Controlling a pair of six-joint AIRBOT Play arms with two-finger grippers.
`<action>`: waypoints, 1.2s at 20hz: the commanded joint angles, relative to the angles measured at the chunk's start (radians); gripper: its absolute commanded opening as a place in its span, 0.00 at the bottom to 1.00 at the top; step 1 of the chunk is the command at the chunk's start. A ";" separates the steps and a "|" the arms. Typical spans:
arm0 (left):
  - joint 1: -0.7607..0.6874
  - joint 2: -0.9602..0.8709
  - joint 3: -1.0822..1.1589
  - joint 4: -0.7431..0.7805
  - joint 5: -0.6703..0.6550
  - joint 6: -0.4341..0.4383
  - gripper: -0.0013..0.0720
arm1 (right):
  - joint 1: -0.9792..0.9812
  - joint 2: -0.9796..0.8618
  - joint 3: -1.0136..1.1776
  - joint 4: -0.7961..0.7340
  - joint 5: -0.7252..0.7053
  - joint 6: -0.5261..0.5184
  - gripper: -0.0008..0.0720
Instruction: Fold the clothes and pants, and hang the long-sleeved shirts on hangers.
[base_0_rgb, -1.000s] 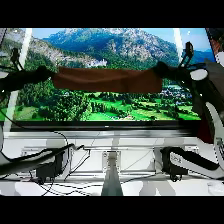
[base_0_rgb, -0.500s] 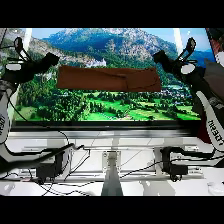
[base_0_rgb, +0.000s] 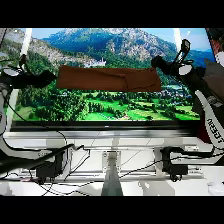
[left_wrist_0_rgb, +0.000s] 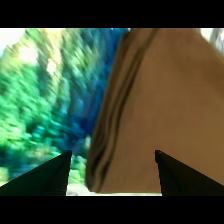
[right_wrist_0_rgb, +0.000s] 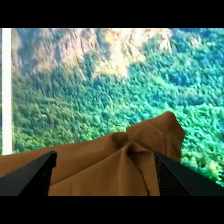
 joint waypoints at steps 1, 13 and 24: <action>-0.041 -0.059 0.001 -0.029 -0.014 0.040 0.79 | 0.001 -0.004 0.013 -0.011 0.031 -0.002 0.95; -0.096 0.016 0.249 0.142 -0.283 0.044 0.04 | 0.230 -0.039 0.123 -0.015 0.030 -0.061 0.04; -0.093 0.536 0.300 0.095 -0.497 0.043 0.04 | 0.777 -0.359 0.521 -0.005 0.183 0.196 0.04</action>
